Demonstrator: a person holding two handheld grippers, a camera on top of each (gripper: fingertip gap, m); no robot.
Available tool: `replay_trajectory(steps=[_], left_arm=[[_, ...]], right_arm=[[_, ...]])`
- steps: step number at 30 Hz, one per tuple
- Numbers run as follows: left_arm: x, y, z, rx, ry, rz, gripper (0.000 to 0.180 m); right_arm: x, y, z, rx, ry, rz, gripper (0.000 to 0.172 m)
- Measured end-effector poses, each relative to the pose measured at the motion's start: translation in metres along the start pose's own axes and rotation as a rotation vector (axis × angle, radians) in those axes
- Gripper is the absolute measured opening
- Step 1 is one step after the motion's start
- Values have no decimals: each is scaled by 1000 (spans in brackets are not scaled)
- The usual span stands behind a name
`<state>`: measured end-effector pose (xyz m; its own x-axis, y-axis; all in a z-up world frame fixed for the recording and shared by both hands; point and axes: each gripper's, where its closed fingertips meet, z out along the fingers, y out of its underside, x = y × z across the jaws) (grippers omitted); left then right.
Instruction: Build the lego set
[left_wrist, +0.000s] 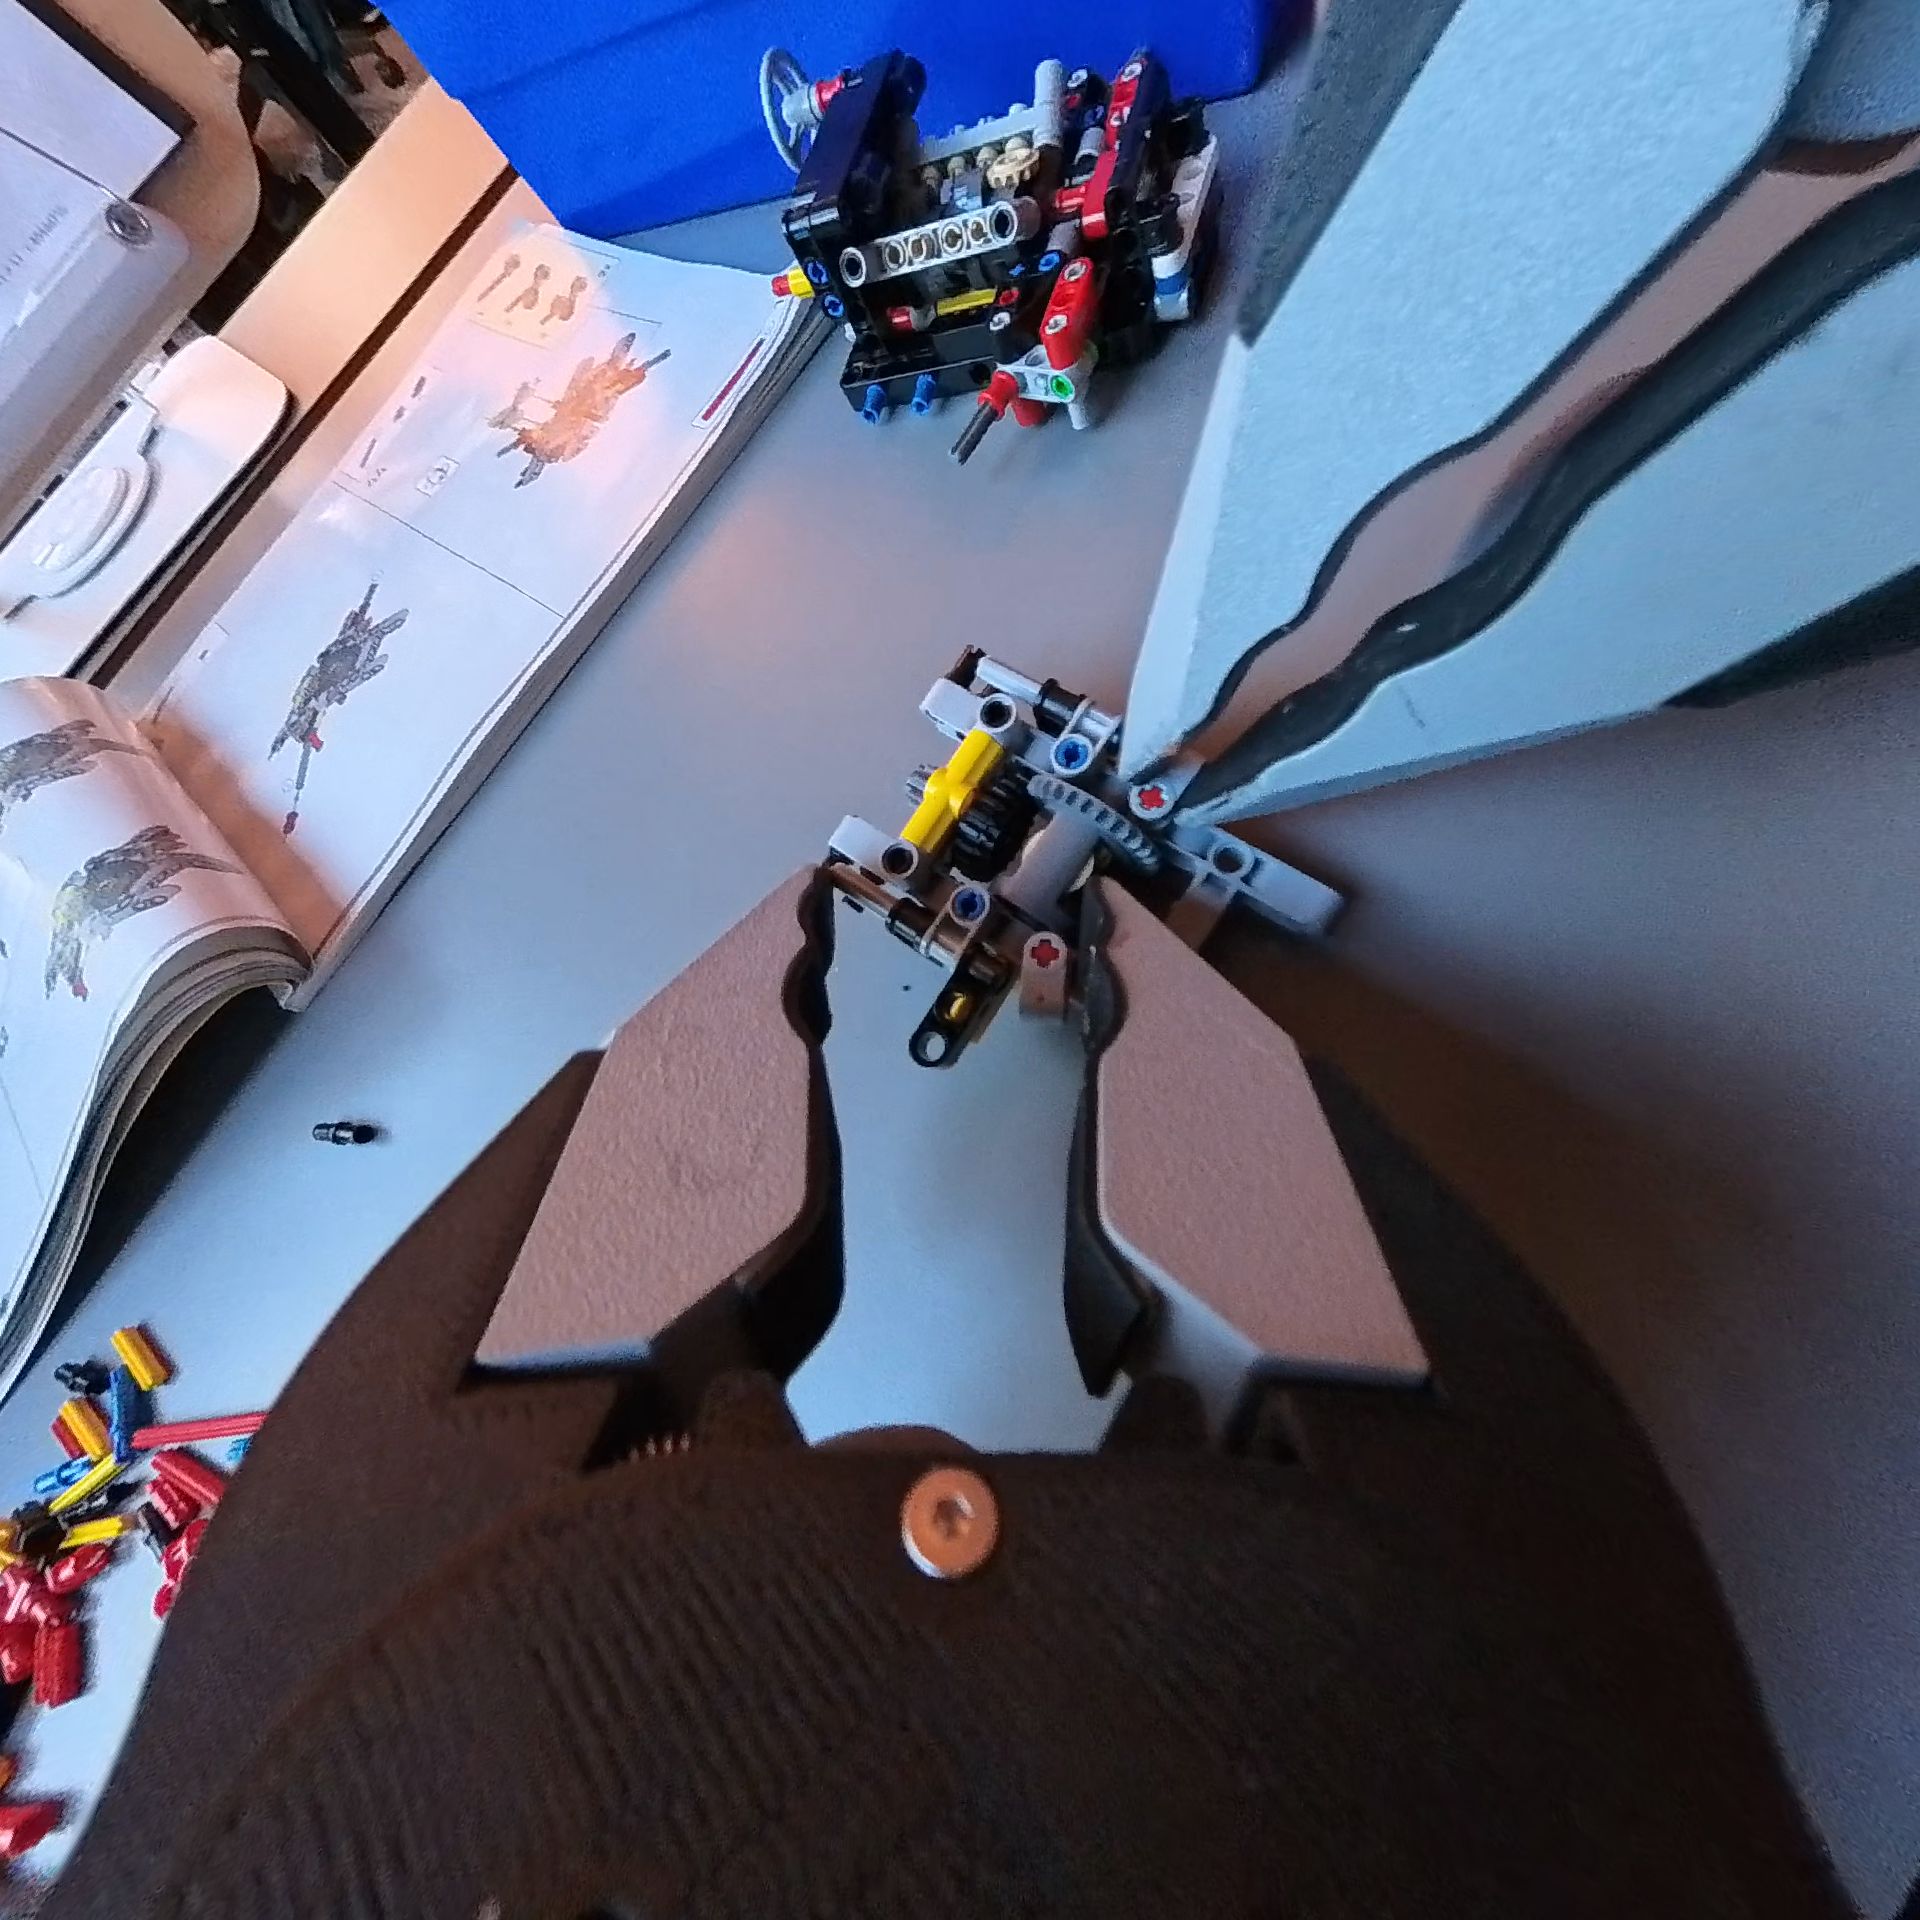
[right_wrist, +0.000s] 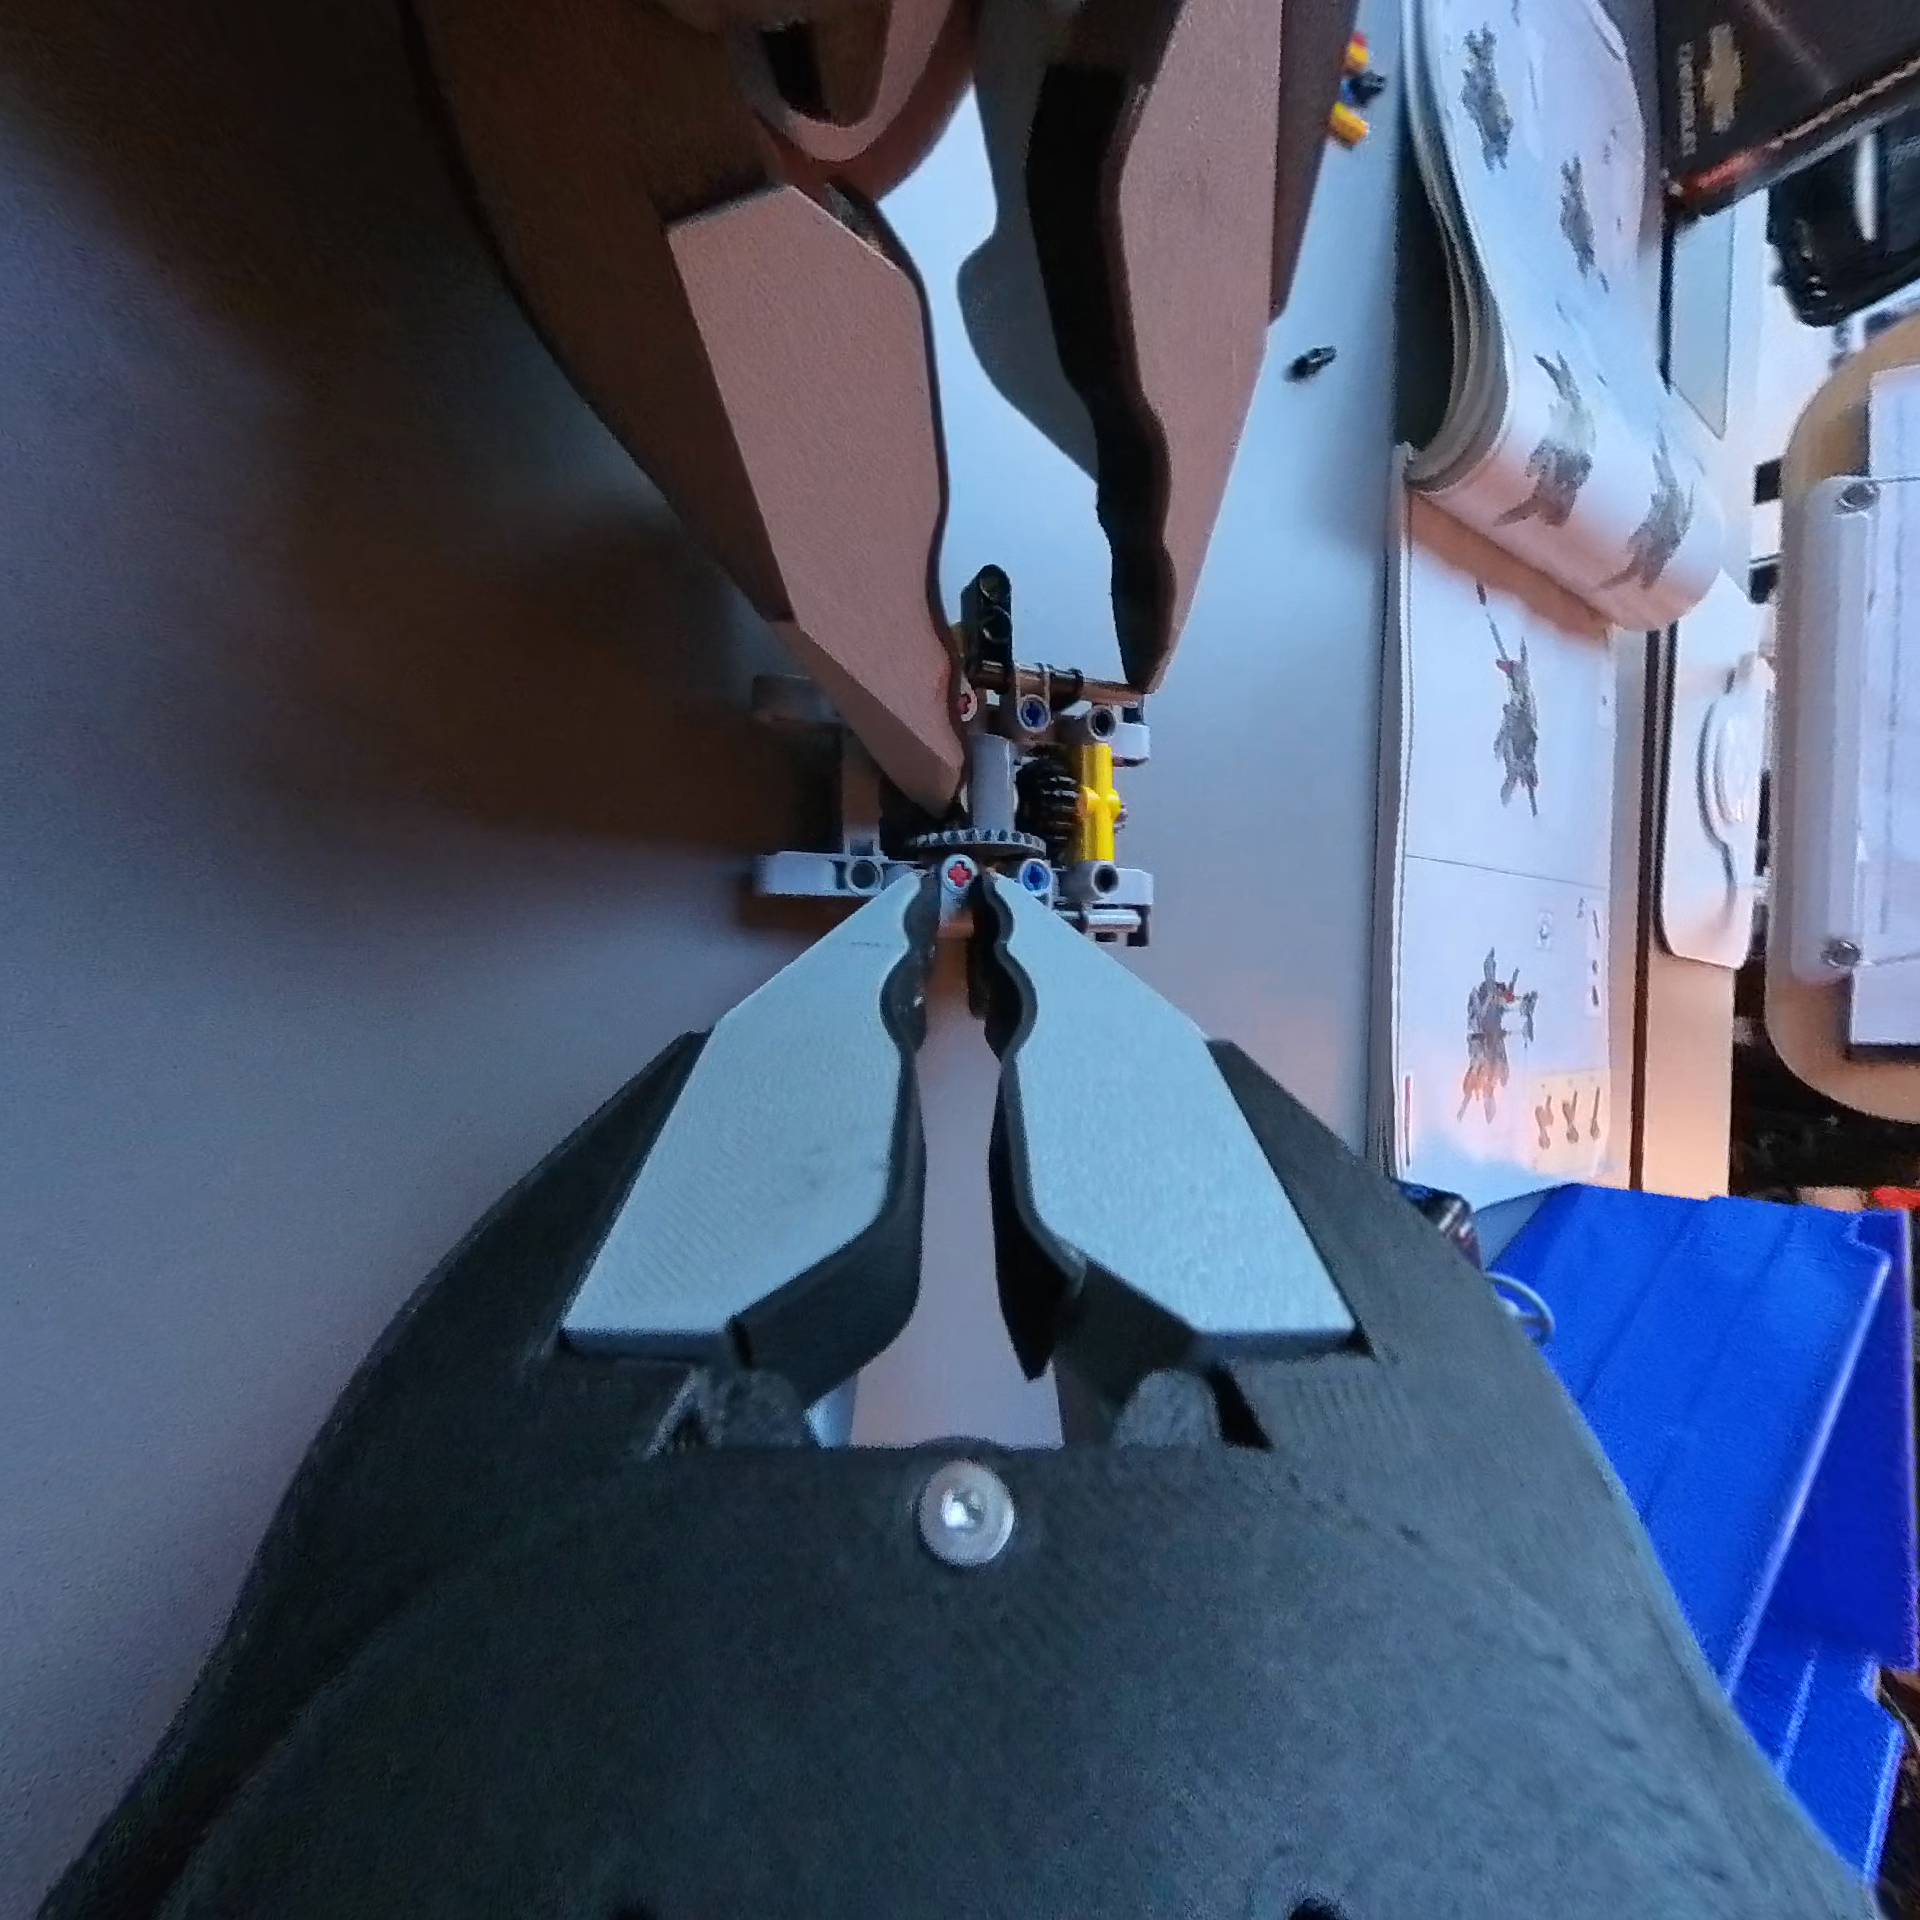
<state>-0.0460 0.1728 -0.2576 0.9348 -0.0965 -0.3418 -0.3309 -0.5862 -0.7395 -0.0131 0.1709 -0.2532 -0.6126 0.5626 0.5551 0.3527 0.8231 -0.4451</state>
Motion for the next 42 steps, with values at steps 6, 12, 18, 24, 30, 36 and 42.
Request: replay_trajectory(steps=[6,12,18,24,30,36,42], left_arm=[[0,0,0,-8,-25,-7,45],[3,3,1,-35,-17,-12,29],[0,4,0,-27,2,-36,29],[5,7,-8,-17,55,-73,34],[5,13,-18,-16,165,-177,46],[1,20,-26,-64,219,-125,54],[5,14,-42,-17,292,-200,55]], right_arm=[[1,0,0,27,32,180,4],[-2,-4,0,37,53,253,4],[1,-5,2,155,72,338,4],[4,-1,-9,195,156,250,21],[-3,1,-22,244,137,221,15],[-6,13,-25,276,89,255,16],[-1,12,-33,368,73,288,18]])
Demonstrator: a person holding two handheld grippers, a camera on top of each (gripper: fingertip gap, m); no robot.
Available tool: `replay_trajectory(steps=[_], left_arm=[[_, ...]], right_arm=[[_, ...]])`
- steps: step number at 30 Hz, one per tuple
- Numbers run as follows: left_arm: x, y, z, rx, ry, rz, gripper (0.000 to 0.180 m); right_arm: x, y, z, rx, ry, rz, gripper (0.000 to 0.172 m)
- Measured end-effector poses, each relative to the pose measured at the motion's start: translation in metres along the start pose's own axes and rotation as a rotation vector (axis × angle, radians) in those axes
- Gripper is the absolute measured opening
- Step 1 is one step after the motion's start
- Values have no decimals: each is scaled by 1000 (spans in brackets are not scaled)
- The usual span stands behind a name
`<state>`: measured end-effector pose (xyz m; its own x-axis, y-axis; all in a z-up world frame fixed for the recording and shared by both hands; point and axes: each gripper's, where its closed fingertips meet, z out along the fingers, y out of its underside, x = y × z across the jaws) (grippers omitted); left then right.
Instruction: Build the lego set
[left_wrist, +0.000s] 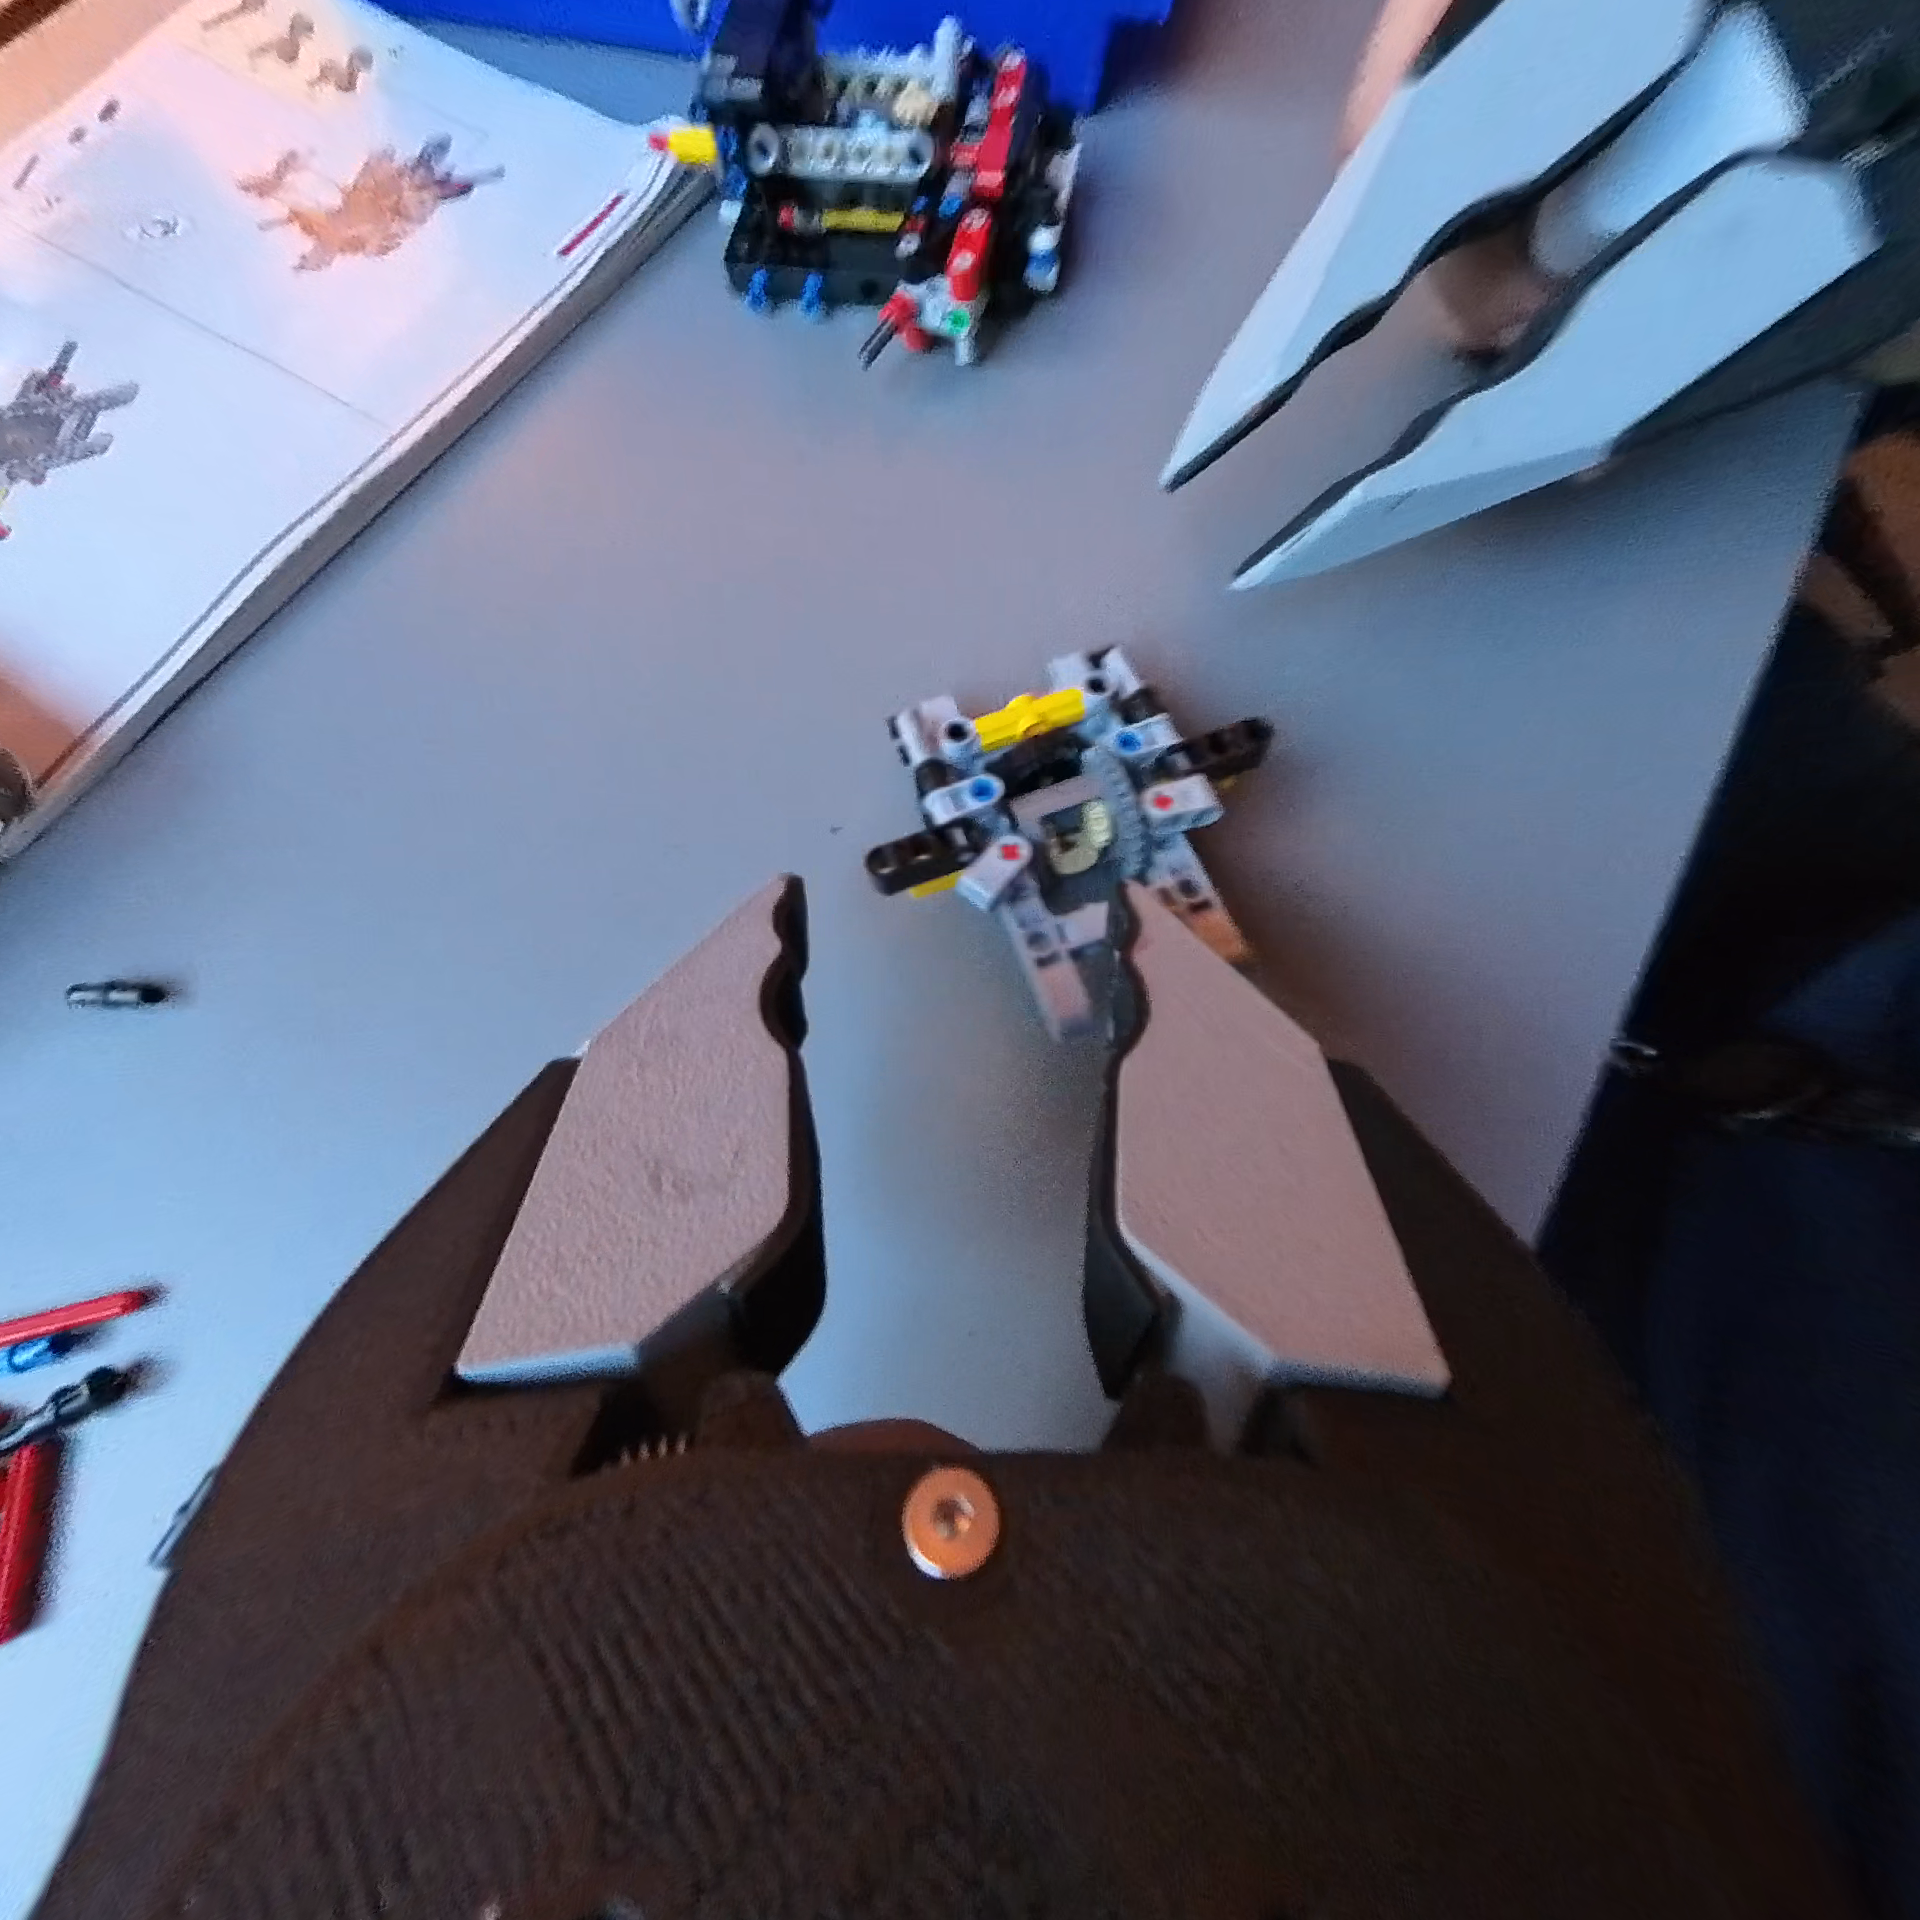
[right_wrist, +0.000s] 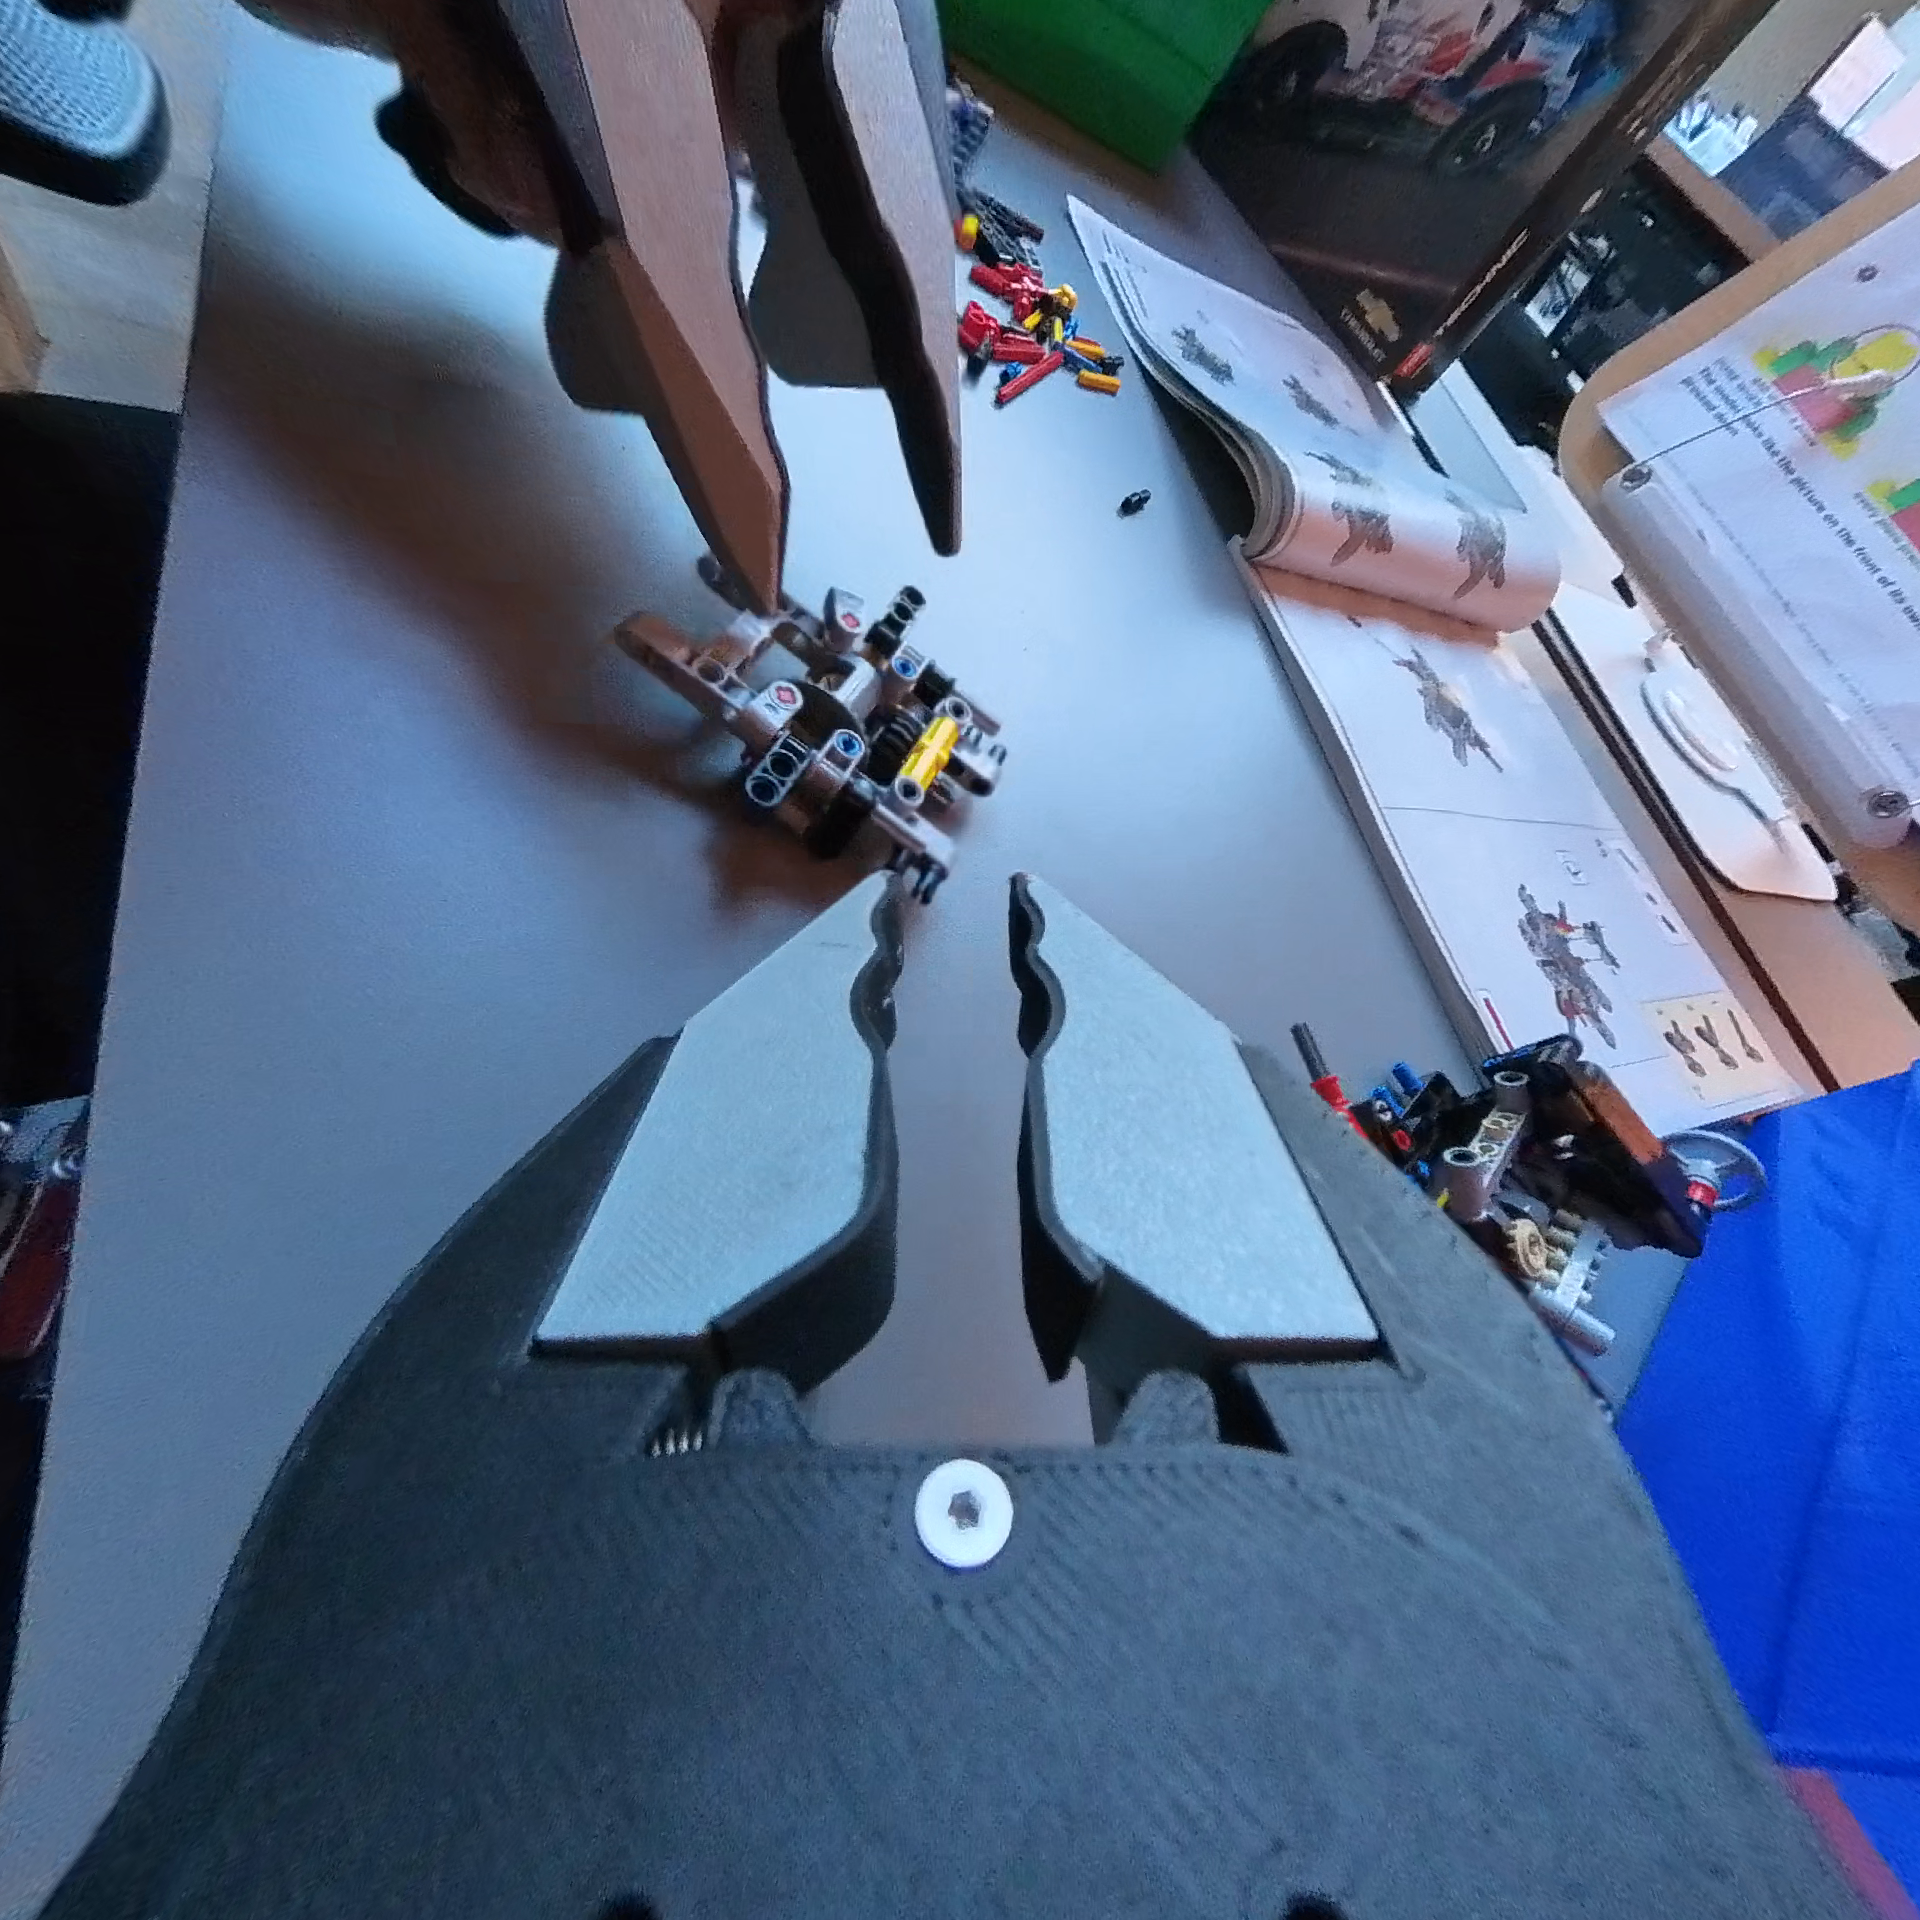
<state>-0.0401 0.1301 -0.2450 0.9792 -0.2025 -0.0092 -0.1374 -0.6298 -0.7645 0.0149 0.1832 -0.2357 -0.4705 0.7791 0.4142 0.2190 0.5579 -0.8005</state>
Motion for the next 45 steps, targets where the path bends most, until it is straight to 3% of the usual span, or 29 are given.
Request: replay_trajectory(steps=[2,6,12,15,16,17,18,22,24,29,31,36,40,45], left_arm=[[11,-7,-4,17,10,26,54],[24,7,1,-119,-53,73,55],[51,7,-5,-100,-53,19,46],[42,21,4,-179,-130,29,40],[40,24,7,-195,-150,47,32],[41,25,10,-200,-149,73,12],[43,24,11,-205,-148,89,7],[40,9,9,-177,-171,89,6],[43,3,9,-148,-116,27,6],[43,0,9,-143,-66,-76,6],[45,-5,9,-135,-47,-100,6],[48,-20,6,-93,-21,-139,8],[48,-22,7,-80,26,-193,6],[46,-32,7,-49,47,-238,6]], right_arm=[[-2,-1,1,5,-5,-30,19],[-15,-3,3,4,-47,-80,23],[-33,-8,5,-7,-67,-138,22],[-36,-10,10,-13,-62,-152,8],[-35,-10,12,-18,-53,-149,8],[-33,-10,15,-26,-44,-147,8],[-32,-9,17,-39,-36,-147,7],[-22,-3,20,-83,23,-144,1],[-22,-2,17,-72,12,-148,2],[-28,-10,0,40,-70,-131,26],[-29,-18,-2,85,-31,-174,25],[-21,-10,7,-10,100,-317,0],[-20,-14,3,39,82,-267,16],[-21,-7,5,7,66,-272,16]])
